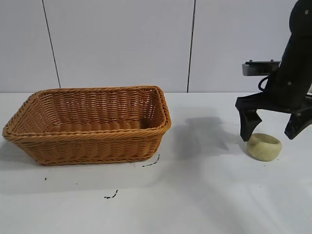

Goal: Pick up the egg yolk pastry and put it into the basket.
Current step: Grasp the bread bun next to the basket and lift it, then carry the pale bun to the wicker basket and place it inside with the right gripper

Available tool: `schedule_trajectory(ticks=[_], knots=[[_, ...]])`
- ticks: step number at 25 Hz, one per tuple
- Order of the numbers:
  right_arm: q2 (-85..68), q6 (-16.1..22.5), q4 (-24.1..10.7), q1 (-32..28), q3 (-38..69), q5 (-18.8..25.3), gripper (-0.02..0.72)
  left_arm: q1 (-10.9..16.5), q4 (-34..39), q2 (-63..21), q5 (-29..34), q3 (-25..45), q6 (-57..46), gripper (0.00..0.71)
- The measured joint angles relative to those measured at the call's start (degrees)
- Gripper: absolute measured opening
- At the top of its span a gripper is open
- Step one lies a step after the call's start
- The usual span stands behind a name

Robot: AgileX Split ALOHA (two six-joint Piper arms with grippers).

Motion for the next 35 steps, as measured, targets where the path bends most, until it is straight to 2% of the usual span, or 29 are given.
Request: schedule_trajectory(ticks=[9,12,15,18,32,35], knots=[[2.67,0.0,0.06,0.0,0.0,-0.58,0.69,0.0,0.0,0.0,0.0,0.0,0.0,0.693],[2.67,0.0,-0.06,0.0,0.0,-0.58,0.549,0.0,0.0,0.0,0.0,0.0,0.0,0.693],[2.67,0.0,-0.52,0.0,0.0,-0.58,0.351,0.0,0.0,0.0,0.0,0.0,0.0,0.693],[2.67,0.01,-0.86,0.0,-0.04,-0.6,0.266,0.0,0.0,0.0,0.0,0.0,0.0,0.693],[-6.73,0.01,-1.06,0.0,-0.04,1.73,0.243,0.0,0.0,0.0,0.0,0.0,0.0,0.693],[-9.51,0.01,0.02,0.0,-2.13,4.75,0.242,0.0,0.0,0.0,0.0,0.0,0.0,0.693]])
